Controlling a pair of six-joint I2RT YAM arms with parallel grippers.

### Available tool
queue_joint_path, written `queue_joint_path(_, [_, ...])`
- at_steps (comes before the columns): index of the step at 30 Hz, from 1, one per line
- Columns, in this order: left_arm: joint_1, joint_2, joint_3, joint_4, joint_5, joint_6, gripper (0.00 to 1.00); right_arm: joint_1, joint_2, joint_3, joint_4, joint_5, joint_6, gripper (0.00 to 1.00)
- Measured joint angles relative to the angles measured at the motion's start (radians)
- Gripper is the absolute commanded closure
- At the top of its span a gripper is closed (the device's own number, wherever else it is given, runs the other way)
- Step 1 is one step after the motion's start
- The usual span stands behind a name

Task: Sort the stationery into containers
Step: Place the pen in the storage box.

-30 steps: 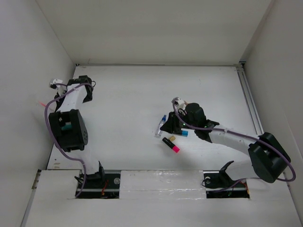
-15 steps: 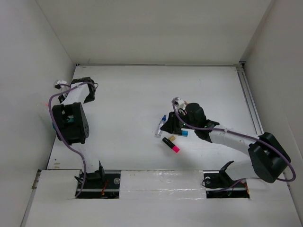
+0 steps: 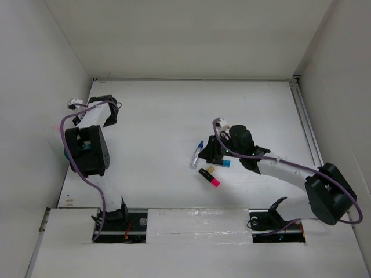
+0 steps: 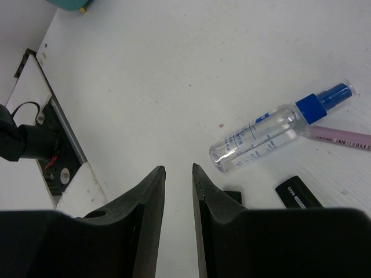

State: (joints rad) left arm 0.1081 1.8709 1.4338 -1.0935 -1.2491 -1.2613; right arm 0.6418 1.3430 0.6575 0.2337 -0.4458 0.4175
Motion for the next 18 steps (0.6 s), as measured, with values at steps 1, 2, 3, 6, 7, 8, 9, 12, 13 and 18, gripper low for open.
queue_joint_path(1, [-0.003, 0.001, -0.003, 0.0, 0.0, 0.0, 1.0, 0.0, -0.002, 0.0, 0.0, 0.0, 0.0, 0.69])
queue_joint_path(2, [-0.005, 0.003, -0.005, 0.0, 0.0, 0.0, 1.0, 0.0, -0.006, 0.0, 0.0, 0.0, 0.0, 0.69])
queue_joint_path(3, [-0.008, 0.005, -0.009, 0.0, 0.0, -0.001, 1.0, 0.0, -0.009, 0.0, -0.001, 0.0, 0.0, 0.69])
queue_joint_path(6, [-0.018, 0.01, -0.026, 0.0, 0.001, -0.006, 1.0, -0.003, -0.018, 0.0, -0.001, 0.0, 0.0, 0.69])
queue_joint_path(7, [-0.021, 0.012, -0.031, 0.0, 0.001, -0.007, 1.0, -0.006, -0.02, 0.0, -0.001, 0.0, 0.0, 0.69])
queue_joint_path(8, [-0.023, 0.013, -0.036, 0.001, 0.001, -0.008, 1.0, -0.007, -0.023, 0.0, -0.001, 0.0, 0.0, 0.69])
queue_joint_path(9, [-0.025, 0.015, -0.04, 0.0, 0.002, -0.008, 1.0, -0.008, -0.027, 0.0, -0.001, 0.0, 0.0, 0.69])
queue_joint_path(12, [-0.026, 0.015, -0.049, 0.001, 0.003, -0.012, 0.99, -0.009, -0.039, -0.001, -0.002, 0.0, 0.0, 0.69])
queue_joint_path(13, [-0.026, 0.015, -0.053, 0.001, 0.003, -0.014, 0.99, -0.011, -0.042, -0.001, -0.001, 0.0, 0.0, 0.69])
queue_joint_path(18, [-0.029, 0.015, -0.064, -0.001, 0.002, -0.025, 0.91, -0.019, -0.056, -0.008, -0.001, 0.0, 0.0, 0.69])
